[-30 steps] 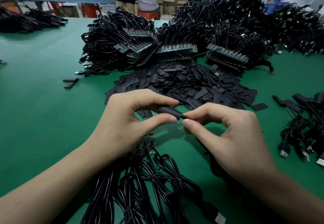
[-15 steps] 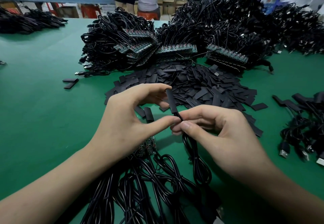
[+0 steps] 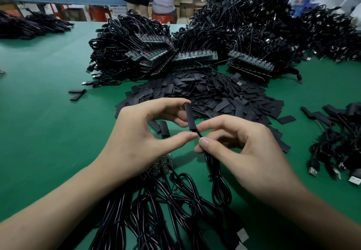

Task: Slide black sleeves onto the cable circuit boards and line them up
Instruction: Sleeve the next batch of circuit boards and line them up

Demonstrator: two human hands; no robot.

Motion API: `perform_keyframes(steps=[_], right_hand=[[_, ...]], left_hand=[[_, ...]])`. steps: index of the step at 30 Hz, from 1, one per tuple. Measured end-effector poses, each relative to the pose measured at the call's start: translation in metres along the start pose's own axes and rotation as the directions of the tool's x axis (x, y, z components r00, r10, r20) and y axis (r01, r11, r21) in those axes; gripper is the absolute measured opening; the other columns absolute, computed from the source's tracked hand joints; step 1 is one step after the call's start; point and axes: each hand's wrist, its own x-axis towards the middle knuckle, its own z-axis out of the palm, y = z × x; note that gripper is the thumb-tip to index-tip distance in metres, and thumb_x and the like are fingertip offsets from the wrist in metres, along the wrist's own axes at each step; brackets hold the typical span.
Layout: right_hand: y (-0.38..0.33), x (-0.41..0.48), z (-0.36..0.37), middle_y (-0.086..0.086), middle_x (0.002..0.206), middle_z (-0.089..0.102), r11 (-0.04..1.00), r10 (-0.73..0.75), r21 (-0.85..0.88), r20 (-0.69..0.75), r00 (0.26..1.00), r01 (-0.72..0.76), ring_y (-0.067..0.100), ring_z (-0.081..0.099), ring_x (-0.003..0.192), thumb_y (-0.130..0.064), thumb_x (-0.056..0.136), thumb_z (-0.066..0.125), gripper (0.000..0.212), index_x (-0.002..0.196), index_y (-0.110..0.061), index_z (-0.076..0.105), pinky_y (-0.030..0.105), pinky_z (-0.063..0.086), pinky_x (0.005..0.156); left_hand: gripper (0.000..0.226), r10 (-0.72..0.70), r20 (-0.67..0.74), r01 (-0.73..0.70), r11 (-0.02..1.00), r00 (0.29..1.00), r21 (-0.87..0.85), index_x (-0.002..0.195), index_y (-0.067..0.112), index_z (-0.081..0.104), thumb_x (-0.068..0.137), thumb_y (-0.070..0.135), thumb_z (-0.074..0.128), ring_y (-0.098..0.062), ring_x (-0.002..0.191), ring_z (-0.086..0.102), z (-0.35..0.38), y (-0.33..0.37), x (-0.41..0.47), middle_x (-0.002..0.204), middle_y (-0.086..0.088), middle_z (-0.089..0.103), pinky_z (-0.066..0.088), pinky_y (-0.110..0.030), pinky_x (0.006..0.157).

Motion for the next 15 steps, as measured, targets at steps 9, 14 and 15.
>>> perform_keyframes(steps=[9, 14, 15], right_hand=[[0.015, 0.020, -0.065, -0.013, 0.068, 0.071, 0.931, -0.112, -0.364, -0.338, 0.935, -0.020, 0.004, 0.061, 0.059, -0.022, 0.093, 0.070, 0.015, 0.097, -0.034, 0.076, 0.010, 0.042, 0.051], [0.051, 0.033, -0.131, -0.010, 0.068, 0.068, 0.561, -0.115, -0.753, -0.482, 0.868, -0.344, 0.021, 0.061, 0.057, -0.027, 0.094, 0.067, 0.012, 0.102, -0.030, 0.076, 0.034, 0.055, 0.058], [0.059, 0.035, -0.142, -0.004, 0.072, 0.070, 0.469, -0.051, -0.779, -0.494, 0.868, -0.416, 0.026, 0.064, 0.064, -0.028, 0.094, 0.068, 0.013, 0.104, -0.027, 0.076, 0.037, 0.057, 0.063]], left_hand=[[0.054, -0.176, 0.300, 0.033, 0.904, 0.938, 0.427, 0.080, 0.037, 0.076, 0.078, 0.082, 0.047, -0.002, 0.072, 0.067, -0.019, -0.006, 0.005, 0.075, 0.020, 0.071, 0.055, -0.032, 0.069], [0.061, -0.233, 0.356, -0.004, 0.832, 0.905, 0.555, 0.073, 0.038, 0.068, 0.070, 0.091, 0.038, -0.002, 0.068, 0.062, -0.024, -0.002, 0.006, 0.068, 0.022, 0.065, 0.052, -0.028, 0.065], [0.056, -0.237, 0.370, -0.003, 0.839, 0.898, 0.545, 0.074, 0.038, 0.068, 0.071, 0.088, 0.042, -0.002, 0.070, 0.063, -0.024, -0.001, 0.006, 0.070, 0.022, 0.066, 0.053, -0.028, 0.067]])
